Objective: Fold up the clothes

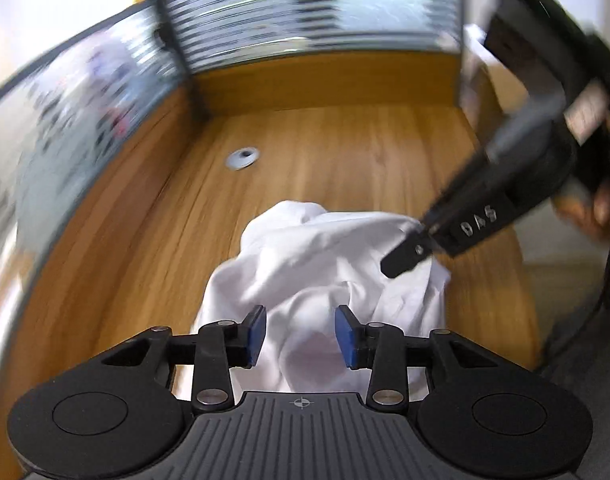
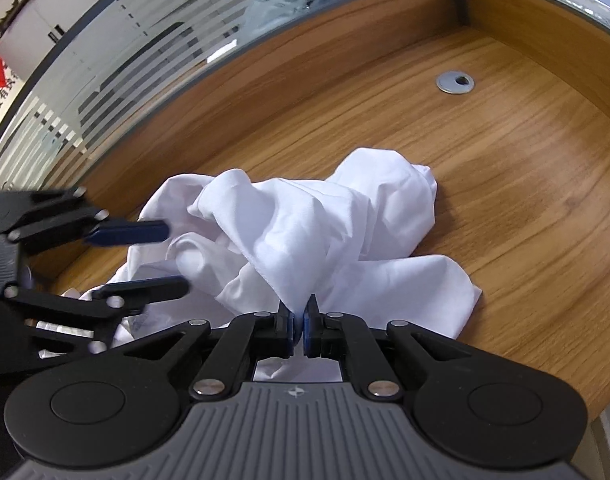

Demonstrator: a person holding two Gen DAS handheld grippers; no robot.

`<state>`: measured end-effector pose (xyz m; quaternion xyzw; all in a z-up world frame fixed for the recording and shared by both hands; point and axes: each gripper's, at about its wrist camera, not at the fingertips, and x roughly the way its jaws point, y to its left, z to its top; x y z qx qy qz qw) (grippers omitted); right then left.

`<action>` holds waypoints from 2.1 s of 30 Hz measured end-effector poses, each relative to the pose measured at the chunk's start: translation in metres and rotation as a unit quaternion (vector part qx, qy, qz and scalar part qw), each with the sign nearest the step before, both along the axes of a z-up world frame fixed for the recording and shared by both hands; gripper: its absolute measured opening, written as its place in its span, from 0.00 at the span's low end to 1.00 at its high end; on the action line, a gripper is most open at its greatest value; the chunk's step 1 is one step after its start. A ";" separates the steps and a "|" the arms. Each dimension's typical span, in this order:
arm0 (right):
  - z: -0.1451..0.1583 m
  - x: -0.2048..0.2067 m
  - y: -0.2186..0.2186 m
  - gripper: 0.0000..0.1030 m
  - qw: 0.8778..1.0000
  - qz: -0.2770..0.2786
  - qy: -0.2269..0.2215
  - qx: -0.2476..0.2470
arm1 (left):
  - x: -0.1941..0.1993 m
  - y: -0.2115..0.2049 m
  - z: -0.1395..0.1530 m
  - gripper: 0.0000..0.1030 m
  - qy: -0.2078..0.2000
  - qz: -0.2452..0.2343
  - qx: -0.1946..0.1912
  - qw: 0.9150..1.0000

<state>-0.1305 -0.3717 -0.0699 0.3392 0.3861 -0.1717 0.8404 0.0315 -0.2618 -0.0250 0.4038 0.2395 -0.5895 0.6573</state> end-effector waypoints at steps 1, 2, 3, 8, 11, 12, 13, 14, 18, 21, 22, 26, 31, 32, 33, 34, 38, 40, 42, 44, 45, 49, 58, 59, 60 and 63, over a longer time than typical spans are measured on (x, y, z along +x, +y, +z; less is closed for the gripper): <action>0.001 0.000 0.000 0.05 1.000 0.002 -0.002 -0.001 | 0.001 -0.003 -0.002 0.41 -0.002 -0.013 0.007 1.000; 0.002 -0.001 -0.001 0.05 1.000 0.003 -0.004 -0.002 | 0.002 -0.006 -0.004 0.41 -0.001 -0.024 0.015 1.000; 0.003 -0.002 -0.001 0.05 1.000 0.004 -0.006 -0.004 | 0.004 -0.008 -0.006 0.42 0.000 -0.035 0.022 0.999; 0.007 -0.006 0.002 0.05 1.000 0.011 -0.017 -0.014 | 0.011 -0.020 -0.017 0.44 0.005 -0.090 0.058 0.994; 0.010 -0.005 0.005 0.07 0.999 0.019 -0.011 -0.031 | 0.018 -0.027 -0.021 0.16 0.025 -0.105 0.069 0.992; 0.012 -0.005 0.006 0.09 0.999 0.020 -0.006 -0.041 | 0.022 -0.029 -0.020 0.15 0.046 -0.093 0.063 0.993; 0.016 -0.007 0.008 0.11 0.999 0.020 -0.005 -0.050 | 0.028 -0.030 -0.018 0.13 0.070 -0.075 0.057 0.993; 0.019 -0.009 0.010 0.11 0.998 0.021 -0.004 -0.059 | 0.035 -0.032 -0.017 0.13 0.094 -0.056 0.051 0.993; 0.042 -0.016 0.017 0.11 0.996 0.018 -0.013 -0.091 | 0.059 -0.028 -0.015 0.12 0.202 0.016 0.018 0.979; 0.061 -0.014 0.025 0.10 0.993 0.036 -0.036 -0.104 | 0.071 -0.025 -0.014 0.12 0.252 0.059 0.000 0.966; 0.064 -0.009 0.027 0.08 0.992 0.050 -0.042 -0.104 | 0.073 -0.024 -0.014 0.12 0.262 0.070 -0.004 0.963; 0.064 0.014 0.034 0.07 0.988 0.105 -0.044 -0.100 | 0.077 -0.021 -0.008 0.12 0.300 0.088 -0.022 0.950; 0.034 0.053 0.033 0.06 0.985 0.140 0.013 -0.100 | 0.089 -0.015 -0.003 0.10 0.355 0.122 -0.058 0.925; 0.027 0.059 0.033 0.06 0.984 0.145 0.025 -0.102 | 0.091 -0.013 -0.002 0.09 0.358 0.131 -0.065 0.922; 0.020 0.064 0.032 0.06 0.983 0.152 0.036 -0.101 | 0.093 -0.011 -0.001 0.09 0.359 0.140 -0.071 0.920; 0.013 0.068 0.032 0.06 0.981 0.159 0.046 -0.098 | 0.094 -0.009 -0.001 0.08 0.355 0.150 -0.076 0.919; -0.007 0.071 0.041 0.03 0.969 0.228 0.073 -0.053 | 0.098 -0.003 -0.005 0.07 0.340 0.205 -0.085 0.914; -0.012 0.070 0.049 0.03 0.959 0.266 0.089 -0.037 | 0.100 0.000 -0.008 0.06 0.330 0.234 -0.093 0.910; -0.016 0.068 0.055 0.03 0.952 0.289 0.099 -0.027 | 0.103 0.004 -0.011 0.06 0.326 0.262 -0.102 0.903; -0.021 0.064 0.058 0.03 0.946 0.305 0.112 -0.019 | 0.109 0.007 -0.017 0.06 0.329 0.289 -0.107 0.893; -0.024 0.063 0.059 0.03 0.942 0.312 0.120 -0.016 | 0.112 0.008 -0.019 0.06 0.327 0.300 -0.111 0.889; -0.030 0.054 0.056 0.03 0.944 0.299 0.136 -0.032 | 0.116 0.013 -0.027 0.06 0.333 0.312 -0.112 0.883; -0.004 0.042 0.043 0.10 0.966 0.235 0.074 -0.079 | 0.089 0.034 -0.003 0.41 0.291 0.315 -0.118 0.896; 0.000 0.042 0.042 0.15 0.967 0.230 0.066 -0.088 | 0.082 0.037 -0.001 0.45 0.281 0.316 -0.115 0.899; 0.005 0.042 0.042 0.18 0.967 0.228 0.061 -0.098 | 0.076 0.039 -0.001 0.46 0.277 0.319 -0.111 0.900; 0.015 0.044 0.042 0.32 0.961 0.231 0.058 -0.137 | 0.059 0.043 -0.004 0.47 0.279 0.335 -0.104 0.894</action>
